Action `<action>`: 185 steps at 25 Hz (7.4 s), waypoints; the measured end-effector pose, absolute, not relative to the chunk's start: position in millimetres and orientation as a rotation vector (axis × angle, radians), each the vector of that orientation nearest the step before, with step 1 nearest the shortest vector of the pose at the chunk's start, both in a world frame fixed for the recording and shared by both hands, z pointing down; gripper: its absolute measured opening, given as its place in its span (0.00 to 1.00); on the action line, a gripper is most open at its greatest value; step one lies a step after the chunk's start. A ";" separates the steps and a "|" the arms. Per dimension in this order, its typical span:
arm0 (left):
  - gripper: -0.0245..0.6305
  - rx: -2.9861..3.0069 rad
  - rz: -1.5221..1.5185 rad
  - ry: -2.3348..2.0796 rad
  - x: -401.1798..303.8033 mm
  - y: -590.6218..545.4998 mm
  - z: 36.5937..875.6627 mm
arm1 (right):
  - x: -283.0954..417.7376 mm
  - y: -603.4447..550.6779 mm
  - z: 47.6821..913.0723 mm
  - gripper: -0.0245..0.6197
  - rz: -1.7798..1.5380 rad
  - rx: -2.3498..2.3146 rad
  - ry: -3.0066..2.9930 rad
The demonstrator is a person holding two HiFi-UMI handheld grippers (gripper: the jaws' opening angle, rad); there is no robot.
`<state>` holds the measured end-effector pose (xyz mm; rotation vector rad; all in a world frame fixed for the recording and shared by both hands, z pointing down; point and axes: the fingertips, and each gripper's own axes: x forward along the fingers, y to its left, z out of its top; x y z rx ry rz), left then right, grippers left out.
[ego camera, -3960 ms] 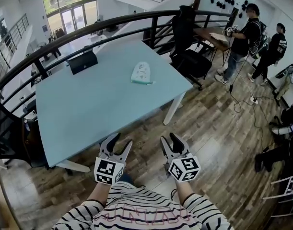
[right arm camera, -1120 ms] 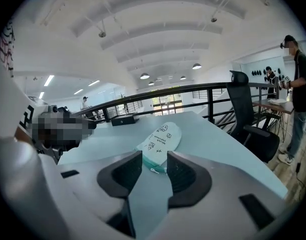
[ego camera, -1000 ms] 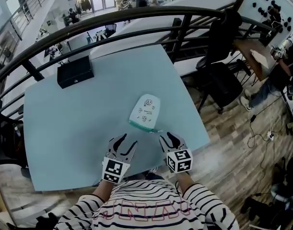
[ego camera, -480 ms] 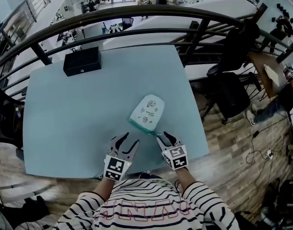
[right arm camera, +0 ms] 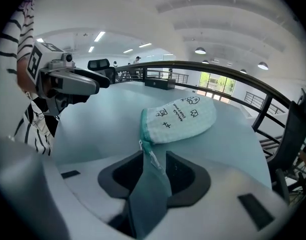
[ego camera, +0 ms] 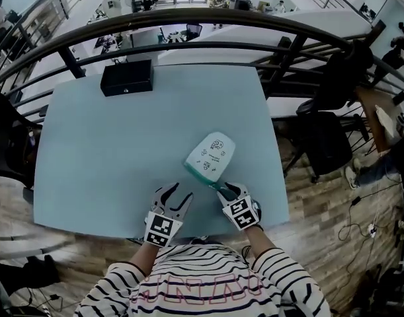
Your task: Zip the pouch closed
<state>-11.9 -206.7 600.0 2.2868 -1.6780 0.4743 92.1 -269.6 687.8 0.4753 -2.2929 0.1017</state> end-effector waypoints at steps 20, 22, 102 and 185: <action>0.32 2.349 0.584 -1.528 8.7 -200.3 614.5 | 70.2 -248.5 654.4 0.10 0.508 0.585 -2.450; 0.32 2.356 0.598 -1.504 11.3 -200.8 617.5 | 65.9 -246.6 646.4 0.10 0.516 0.593 -2.468; 0.07 2.430 0.518 -1.265 -39.2 -194.2 573.3 | 60.5 -181.3 540.4 0.10 0.430 1.228 -2.412; 0.20 2.393 0.765 -1.239 -41.6 -202.1 623.6 | 104.1 -180.3 623.8 0.23 0.693 1.319 -2.256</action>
